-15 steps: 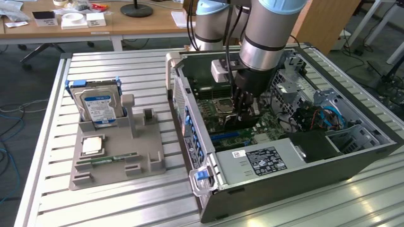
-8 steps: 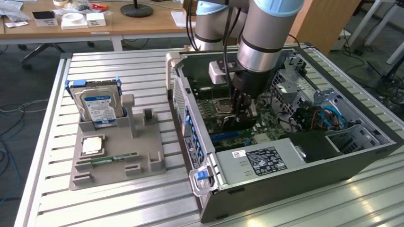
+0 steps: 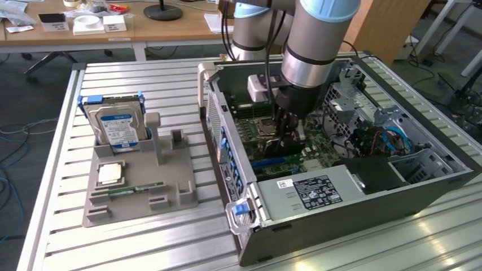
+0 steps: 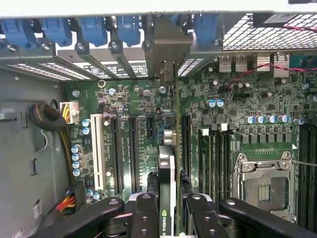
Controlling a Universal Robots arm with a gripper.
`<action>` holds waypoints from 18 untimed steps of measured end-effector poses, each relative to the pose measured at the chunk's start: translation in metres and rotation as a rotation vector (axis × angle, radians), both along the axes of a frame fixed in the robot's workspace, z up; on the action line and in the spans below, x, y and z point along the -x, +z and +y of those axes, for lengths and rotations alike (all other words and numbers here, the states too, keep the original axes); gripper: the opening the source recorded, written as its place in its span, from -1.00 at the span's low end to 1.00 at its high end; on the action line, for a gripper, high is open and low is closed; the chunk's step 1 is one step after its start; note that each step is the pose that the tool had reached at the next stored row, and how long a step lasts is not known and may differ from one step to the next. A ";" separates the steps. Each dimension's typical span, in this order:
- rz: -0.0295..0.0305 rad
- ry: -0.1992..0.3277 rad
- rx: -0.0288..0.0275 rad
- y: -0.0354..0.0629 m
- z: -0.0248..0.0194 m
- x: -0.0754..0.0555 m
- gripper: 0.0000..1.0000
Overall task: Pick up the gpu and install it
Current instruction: 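Insert the gpu into the slot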
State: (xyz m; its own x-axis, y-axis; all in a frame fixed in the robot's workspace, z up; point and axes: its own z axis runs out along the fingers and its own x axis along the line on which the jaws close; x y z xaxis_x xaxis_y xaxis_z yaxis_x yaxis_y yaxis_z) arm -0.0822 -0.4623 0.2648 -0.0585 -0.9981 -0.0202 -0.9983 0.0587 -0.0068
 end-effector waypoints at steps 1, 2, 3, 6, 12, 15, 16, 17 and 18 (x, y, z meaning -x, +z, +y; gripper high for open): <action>0.0001 0.000 0.0001 -0.0007 0.0000 0.000 -0.47; 0.0001 0.000 0.0002 -0.0015 -0.0001 0.000 -0.47; 0.0001 0.000 0.0001 -0.0024 0.0000 0.001 -0.47; 0.0000 0.000 0.0002 -0.0048 -0.0001 0.001 -0.47; 0.0001 0.000 0.0002 -0.0053 -0.0001 0.001 -0.47; 0.0000 0.000 0.0000 -0.0078 -0.0001 0.001 -0.47; 0.0000 0.000 0.0001 -0.0084 0.0000 0.001 -0.47; 0.0000 0.000 0.0002 -0.0089 0.0000 0.001 -0.47; 0.0000 0.000 0.0001 -0.0096 -0.0001 0.001 -0.47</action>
State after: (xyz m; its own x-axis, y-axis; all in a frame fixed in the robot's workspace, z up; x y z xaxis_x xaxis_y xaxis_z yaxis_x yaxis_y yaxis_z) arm -0.0831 -0.4623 0.2552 -0.0586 -0.9981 -0.0200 -0.9982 0.0587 -0.0068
